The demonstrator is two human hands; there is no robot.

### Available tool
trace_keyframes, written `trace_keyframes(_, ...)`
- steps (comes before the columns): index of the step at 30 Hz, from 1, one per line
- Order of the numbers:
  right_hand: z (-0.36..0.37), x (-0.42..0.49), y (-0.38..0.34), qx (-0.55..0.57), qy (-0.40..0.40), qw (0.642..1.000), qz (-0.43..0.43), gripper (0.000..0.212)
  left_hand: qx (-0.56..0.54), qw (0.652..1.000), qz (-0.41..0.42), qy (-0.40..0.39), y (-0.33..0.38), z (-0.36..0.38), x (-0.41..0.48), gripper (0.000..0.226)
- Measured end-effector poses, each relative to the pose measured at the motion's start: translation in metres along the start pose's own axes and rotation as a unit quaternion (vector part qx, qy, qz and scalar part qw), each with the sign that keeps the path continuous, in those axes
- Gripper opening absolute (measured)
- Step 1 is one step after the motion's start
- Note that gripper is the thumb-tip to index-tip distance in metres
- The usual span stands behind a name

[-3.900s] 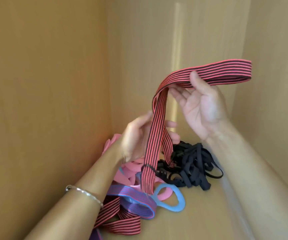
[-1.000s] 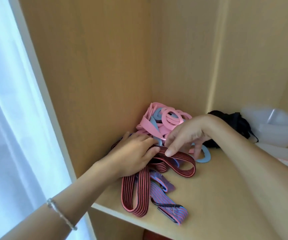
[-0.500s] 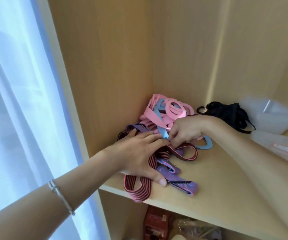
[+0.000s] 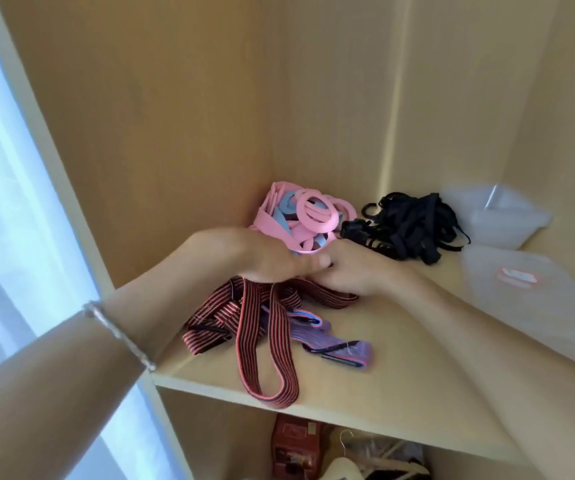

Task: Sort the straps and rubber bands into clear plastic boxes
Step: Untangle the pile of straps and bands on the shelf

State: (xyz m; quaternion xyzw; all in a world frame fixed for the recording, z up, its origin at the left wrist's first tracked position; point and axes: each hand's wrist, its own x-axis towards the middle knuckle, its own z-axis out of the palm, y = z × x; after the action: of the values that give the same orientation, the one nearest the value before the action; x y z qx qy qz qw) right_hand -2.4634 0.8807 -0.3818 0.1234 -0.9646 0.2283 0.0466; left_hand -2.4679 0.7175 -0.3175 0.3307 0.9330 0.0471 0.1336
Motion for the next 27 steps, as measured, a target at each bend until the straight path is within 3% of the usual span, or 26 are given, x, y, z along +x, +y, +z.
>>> trace_keyframes(2,-0.001,-0.002,-0.002,-0.012,-0.007,1.0,-0.013,0.029,0.023,0.999,-0.029,0.011,0.001,-0.024,0.025,0.035)
trace_keyframes(6,-0.004,-0.005,-0.008,0.009,0.0,0.998,-0.059,0.019,0.06,0.983,-0.042,0.168,0.008,-0.049,0.089,0.026)
trace_keyframes(11,-0.001,0.0,-0.007,-0.007,0.037,0.993,-0.11,0.025,-0.036,0.99,0.004,0.138,0.033,-0.036,0.143,0.058)
trace_keyframes(13,-0.004,0.0,-0.006,-0.013,0.052,0.992,-0.111,0.021,-0.066,0.989,-0.014,0.133,0.027,-0.025,0.162,0.049)
trace_keyframes(14,-0.004,0.0,-0.004,-0.021,0.066,0.992,-0.108,0.022,-0.045,0.989,-0.032,0.14,0.022,-0.019,0.171,0.043)
trace_keyframes(17,-0.006,-0.002,0.002,-0.055,0.113,0.986,-0.107,0.043,0.037,0.978,-0.072,0.191,0.004,-0.011,0.185,0.07)
trace_keyframes(21,-0.014,0.001,0.013,-0.083,0.181,0.978,-0.067,0.05,0.0,0.981,-0.11,0.16,-0.016,-0.024,0.19,0.091)
trace_keyframes(24,-0.03,0.01,0.021,-0.059,0.224,0.973,0.003,0.054,-0.003,0.981,-0.114,0.159,-0.024,-0.032,0.192,0.051)
trace_keyframes(27,-0.052,0.031,0.032,0.0,0.243,0.965,0.098,0.052,-0.098,0.967,-0.097,0.214,-0.032,-0.036,0.189,0.01)
